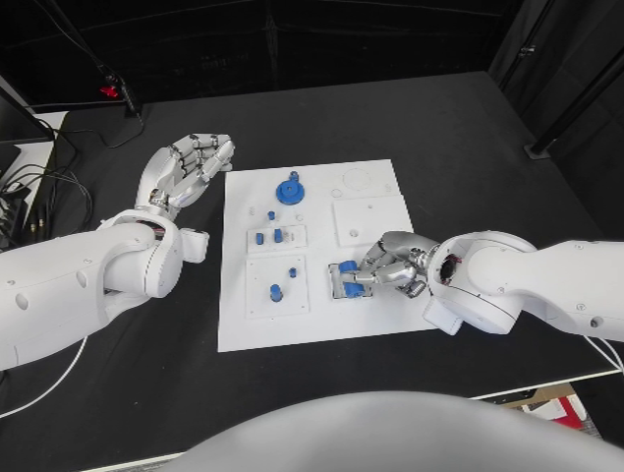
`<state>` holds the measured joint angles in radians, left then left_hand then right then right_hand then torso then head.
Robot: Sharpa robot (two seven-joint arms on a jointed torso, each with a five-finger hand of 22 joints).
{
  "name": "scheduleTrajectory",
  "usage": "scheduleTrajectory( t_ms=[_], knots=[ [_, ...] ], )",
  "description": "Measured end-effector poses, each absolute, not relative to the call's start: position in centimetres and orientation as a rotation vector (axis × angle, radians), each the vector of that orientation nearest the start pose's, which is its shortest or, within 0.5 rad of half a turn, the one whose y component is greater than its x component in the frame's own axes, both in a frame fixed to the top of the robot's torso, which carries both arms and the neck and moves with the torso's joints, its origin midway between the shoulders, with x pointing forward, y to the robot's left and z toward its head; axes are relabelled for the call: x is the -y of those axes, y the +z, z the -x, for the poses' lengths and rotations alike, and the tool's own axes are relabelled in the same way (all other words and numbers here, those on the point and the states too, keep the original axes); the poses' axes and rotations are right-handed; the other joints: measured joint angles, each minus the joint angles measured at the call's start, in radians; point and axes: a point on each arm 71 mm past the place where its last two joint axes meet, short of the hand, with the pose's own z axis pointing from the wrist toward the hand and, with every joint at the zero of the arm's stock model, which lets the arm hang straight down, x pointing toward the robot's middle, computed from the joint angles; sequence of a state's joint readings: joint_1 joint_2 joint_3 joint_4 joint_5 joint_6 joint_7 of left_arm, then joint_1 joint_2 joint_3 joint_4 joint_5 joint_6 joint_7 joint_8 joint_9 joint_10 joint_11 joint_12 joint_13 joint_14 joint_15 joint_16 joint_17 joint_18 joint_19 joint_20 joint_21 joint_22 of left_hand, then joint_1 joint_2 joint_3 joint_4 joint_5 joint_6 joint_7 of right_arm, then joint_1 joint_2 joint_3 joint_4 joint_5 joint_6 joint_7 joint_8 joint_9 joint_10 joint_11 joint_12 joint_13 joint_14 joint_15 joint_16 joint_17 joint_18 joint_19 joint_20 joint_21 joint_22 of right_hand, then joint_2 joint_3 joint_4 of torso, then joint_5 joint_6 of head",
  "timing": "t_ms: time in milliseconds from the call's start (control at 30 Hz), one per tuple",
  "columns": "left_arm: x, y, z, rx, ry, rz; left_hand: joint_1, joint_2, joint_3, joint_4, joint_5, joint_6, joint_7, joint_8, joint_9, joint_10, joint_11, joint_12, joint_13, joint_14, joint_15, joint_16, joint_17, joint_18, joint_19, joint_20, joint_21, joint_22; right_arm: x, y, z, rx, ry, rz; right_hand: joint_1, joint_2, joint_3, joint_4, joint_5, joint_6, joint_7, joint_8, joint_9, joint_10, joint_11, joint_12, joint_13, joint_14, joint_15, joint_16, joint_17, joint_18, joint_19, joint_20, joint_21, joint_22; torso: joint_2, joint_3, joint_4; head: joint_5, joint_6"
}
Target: Assemble the parts on the task board
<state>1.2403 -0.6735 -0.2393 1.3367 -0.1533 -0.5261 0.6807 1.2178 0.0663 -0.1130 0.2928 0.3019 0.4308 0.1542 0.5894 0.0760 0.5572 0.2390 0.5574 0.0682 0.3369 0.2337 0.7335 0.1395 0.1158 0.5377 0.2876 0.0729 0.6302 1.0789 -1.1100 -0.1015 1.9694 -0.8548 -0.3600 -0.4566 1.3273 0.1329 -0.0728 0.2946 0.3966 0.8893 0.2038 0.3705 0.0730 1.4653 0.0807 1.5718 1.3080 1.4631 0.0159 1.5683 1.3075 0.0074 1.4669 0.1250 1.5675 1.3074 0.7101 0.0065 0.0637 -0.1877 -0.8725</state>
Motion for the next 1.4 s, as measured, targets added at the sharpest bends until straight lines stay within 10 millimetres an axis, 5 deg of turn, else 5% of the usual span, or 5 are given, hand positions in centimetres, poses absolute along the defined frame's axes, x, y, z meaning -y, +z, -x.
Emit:
scheduleTrajectory(
  t_ms=[533,733,833,967,1400],
  knots=[
    [-18.67,-21.38,-50.31,-1.285,-1.378,0.725,0.0,0.0,0.0,0.0,0.0,0.0,0.0,0.0,0.0,0.0,0.0,0.0,0.0,0.0,0.0,0.004,0.0,0.0,0.0,0.0,0.0,0.0,21.71,-23.91,-35.85,-2.185,0.679,-0.603,-0.021,0.011,-0.025,-0.002,-0.036,0.016,-0.012,0.004,0.007,0.004,-0.004,0.0,0.0,0.004,-0.004,0.0,0.0,0.0,0.0,0.0,0.0,0.0,0.0,-0.0003,0.0,-0.002,0.0],
    [-18.66,-21.39,-50.31,-1.285,-1.379,0.725,0.0,0.0,0.0,0.0,0.0,0.0,0.0,0.0,0.0,0.0,0.0,0.004,0.0,0.0,0.0,0.004,-0.001,0.0,0.0,0.0,0.0,-0.001,21.7,-23.94,-35.94,-2.183,0.668,-0.582,-0.039,0.025,-0.046,-0.001,-0.07,0.037,-0.03,0.012,0.016,0.003,-0.004,0.0,0.0,0.004,-0.004,0.0,0.0,0.0,-0.001,-0.001,0.0,0.0,0.0,-0.0003,0.0,-0.001,0.0],
    [-18.66,-21.4,-50.3,-1.285,-1.379,0.725,0.0,0.0,0.0,0.0,0.0,0.0,0.0,0.0,0.0,0.0,0.0,0.004,0.0,0.0,0.0,0.004,-0.001,0.0,0.0,0.0,0.0,-0.001,21.66,-24.01,-35.94,-2.186,0.663,-0.571,-0.054,0.028,-0.063,0.0,-0.096,0.057,-0.059,0.02,0.021,-0.004,-0.011,0.0,0.0,0.003,-0.004,0.0,0.0,0.0,-0.004,-0.003,0.0,0.0,0.0,-0.0002,0.0002,-0.001,0.0],
    [-18.66,-21.4,-50.31,-1.286,-1.379,0.725,0.0,0.0,0.0,0.0,0.0,0.0,0.0,0.0,0.0,0.0,0.0,0.004,0.0,0.0,0.0,0.004,-0.001,0.0,0.0,0.0,0.0,-0.001,21.52,-24.06,-35.91,-2.192,0.66,-0.553,-0.066,0.021,-0.084,-0.002,-0.133,0.064,-0.072,0.03,0.029,-0.004,-0.012,0.0,0.0,0.003,-0.004,0.0,0.0,0.0,-0.004,-0.003,0.0,0.0,0.0,-0.0002,0.0004,0.001,0.0],
    [-18.65,-21.41,-50.31,-1.286,-1.38,0.725,0.0,0.0,0.0,0.0,0.0,0.0,0.0,0.0,0.0,0.0,0.0,0.004,0.0,0.0,0.0,0.004,-0.001,0.0,0.0,0.0,0.0,-0.001,21.39,-24.06,-35.91,-2.202,0.65,-0.508,-0.061,0.017,-0.111,-0.003,-0.176,0.051,-0.07,0.044,0.039,-0.006,-0.013,0.0,0.0,0.003,-0.004,0.0,0.0,0.0,-0.004,-0.003,0.0,0.0,0.0,-0.0002,0.0005,0.003,0.0]
  ],
)
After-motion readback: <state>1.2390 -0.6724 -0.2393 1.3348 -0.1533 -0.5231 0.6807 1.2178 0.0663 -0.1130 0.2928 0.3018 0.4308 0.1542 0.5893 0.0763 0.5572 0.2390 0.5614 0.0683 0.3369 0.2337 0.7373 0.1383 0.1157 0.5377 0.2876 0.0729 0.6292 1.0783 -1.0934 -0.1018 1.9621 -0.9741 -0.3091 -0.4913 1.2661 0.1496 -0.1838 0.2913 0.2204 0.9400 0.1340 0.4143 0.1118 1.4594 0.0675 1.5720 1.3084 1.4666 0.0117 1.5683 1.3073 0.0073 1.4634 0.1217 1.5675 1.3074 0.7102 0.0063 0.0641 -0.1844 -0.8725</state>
